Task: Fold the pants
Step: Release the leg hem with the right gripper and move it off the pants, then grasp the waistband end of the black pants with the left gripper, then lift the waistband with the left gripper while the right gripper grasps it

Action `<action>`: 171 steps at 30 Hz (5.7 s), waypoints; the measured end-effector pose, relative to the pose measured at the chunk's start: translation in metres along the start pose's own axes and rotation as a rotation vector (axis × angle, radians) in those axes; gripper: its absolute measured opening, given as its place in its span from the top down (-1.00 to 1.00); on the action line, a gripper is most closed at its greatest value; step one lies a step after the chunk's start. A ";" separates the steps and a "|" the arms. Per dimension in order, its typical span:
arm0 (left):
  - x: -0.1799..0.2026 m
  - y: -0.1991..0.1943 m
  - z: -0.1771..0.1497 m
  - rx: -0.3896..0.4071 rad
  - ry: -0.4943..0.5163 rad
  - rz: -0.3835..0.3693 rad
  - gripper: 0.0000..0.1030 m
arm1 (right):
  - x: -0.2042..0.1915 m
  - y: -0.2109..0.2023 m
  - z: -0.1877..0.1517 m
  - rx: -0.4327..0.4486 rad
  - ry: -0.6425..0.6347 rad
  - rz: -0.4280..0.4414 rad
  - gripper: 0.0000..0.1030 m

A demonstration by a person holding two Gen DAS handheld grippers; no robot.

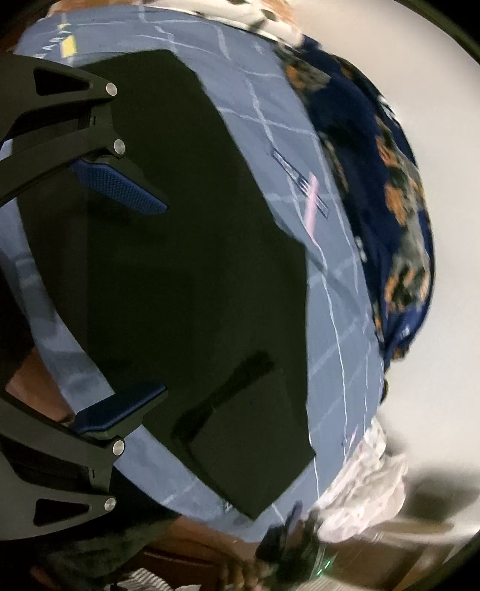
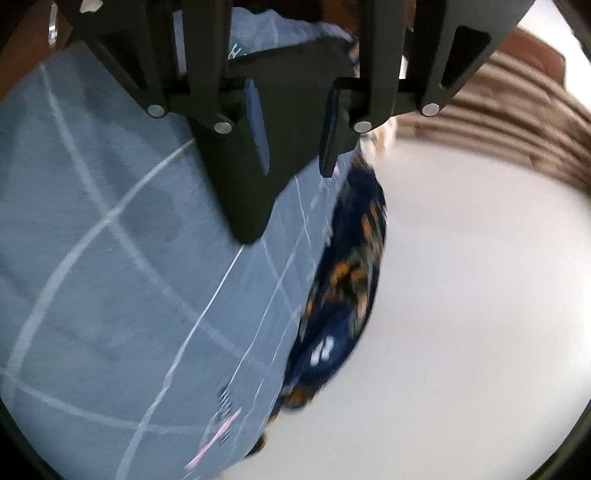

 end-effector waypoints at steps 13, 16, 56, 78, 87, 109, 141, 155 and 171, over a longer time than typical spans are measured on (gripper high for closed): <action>0.098 0.023 0.075 0.106 0.170 -0.137 -0.77 | 0.001 0.077 0.046 -0.167 -0.182 -0.222 0.58; 0.112 0.044 0.083 0.064 0.190 -0.143 -0.77 | 0.016 0.077 0.057 -0.165 -0.144 -0.218 0.75; 0.106 0.067 0.076 0.015 0.115 -0.048 -0.77 | 0.043 0.043 -0.047 -0.249 -0.163 -0.130 0.99; 0.014 -0.006 0.018 0.008 -0.197 -0.089 -0.74 | -0.104 0.108 -0.088 -0.324 -0.485 -0.166 0.10; -0.150 -0.035 -0.108 -0.069 -0.882 -0.424 -0.33 | -0.117 0.149 -0.114 -0.408 -0.472 -0.090 -0.03; -0.213 0.000 -0.132 -0.157 -0.913 -0.491 -0.31 | -0.097 0.144 -0.104 -0.377 -0.338 -0.059 -0.15; -0.208 0.003 -0.080 -0.105 -0.662 -0.341 0.39 | -0.086 0.155 -0.109 -0.392 -0.292 -0.070 -0.28; -0.112 -0.097 0.027 0.123 -0.405 -0.403 0.47 | -0.075 0.155 -0.099 -0.360 -0.232 -0.018 -0.28; -0.003 -0.063 0.071 0.040 -0.278 -0.498 0.47 | -0.112 0.183 -0.083 -0.397 -0.138 0.230 -0.31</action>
Point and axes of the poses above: each gripper's, at about its wrist camera, not at the fingertips, and y roughly the way its jaws point, x to its right, z to its top, the point moved 7 cm from there along y, roughly the way its jaws point, and after that the axes turned 14 degrees about -x, right-handed, at the moved point
